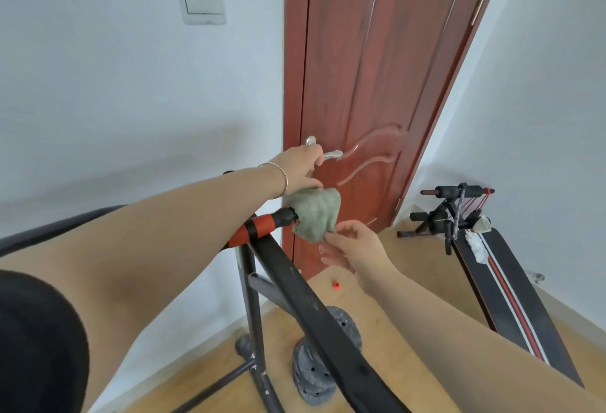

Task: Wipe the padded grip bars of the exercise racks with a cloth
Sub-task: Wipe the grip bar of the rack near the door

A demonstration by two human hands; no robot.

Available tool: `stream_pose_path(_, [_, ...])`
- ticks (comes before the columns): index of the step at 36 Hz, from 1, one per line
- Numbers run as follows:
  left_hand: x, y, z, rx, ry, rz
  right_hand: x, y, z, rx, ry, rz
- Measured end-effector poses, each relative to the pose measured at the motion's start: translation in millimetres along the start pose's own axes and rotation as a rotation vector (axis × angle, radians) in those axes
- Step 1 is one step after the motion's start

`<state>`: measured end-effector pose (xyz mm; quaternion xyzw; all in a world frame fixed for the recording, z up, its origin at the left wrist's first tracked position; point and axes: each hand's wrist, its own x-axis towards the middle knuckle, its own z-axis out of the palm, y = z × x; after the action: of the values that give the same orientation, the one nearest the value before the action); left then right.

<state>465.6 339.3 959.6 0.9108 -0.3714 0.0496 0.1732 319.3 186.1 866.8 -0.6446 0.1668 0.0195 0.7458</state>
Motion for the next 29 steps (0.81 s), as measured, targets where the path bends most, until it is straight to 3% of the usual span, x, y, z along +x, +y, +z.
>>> stream_pose_path(4, [-25.4,6.4,-24.2,0.060,0.057,0.017,-5.2,-7.8,-2.5,-0.427,0.209,-0.188])
stream_pose_path(7, [-64.3,6.0,-36.7,0.040,0.164,-0.043,-4.3,-28.5,-9.4,-0.738,0.324,-0.703])
stream_pose_path(10, [-102.7,7.0,-34.7,0.079,0.193,-0.102,7.4,-54.6,-3.6,-1.103,0.108,-1.273])
stream_pose_path(12, [-120.1,11.9,-31.1,0.201,0.222,-0.072,18.8,-69.5,5.3,-1.324,-0.096,-1.409])
stream_pose_path(16, [-139.5,18.5,-24.6,0.318,0.303,-0.055,37.8,-81.0,21.0,-1.647,-0.413,-1.322])
stream_pose_path(20, [-152.0,12.6,-18.1,0.309,0.107,-0.226,46.8,-82.4,30.3,-1.745,-0.403,-1.321])
stream_pose_path(25, [-145.6,16.8,-16.8,0.562,-0.129,-0.112,54.3,-82.3,36.9,-1.839,-0.430,-1.252])
stream_pose_path(29, [-147.6,9.8,-10.8,0.603,-0.096,-0.051,53.7,-88.4,40.5,-1.903,-0.461,-1.221])
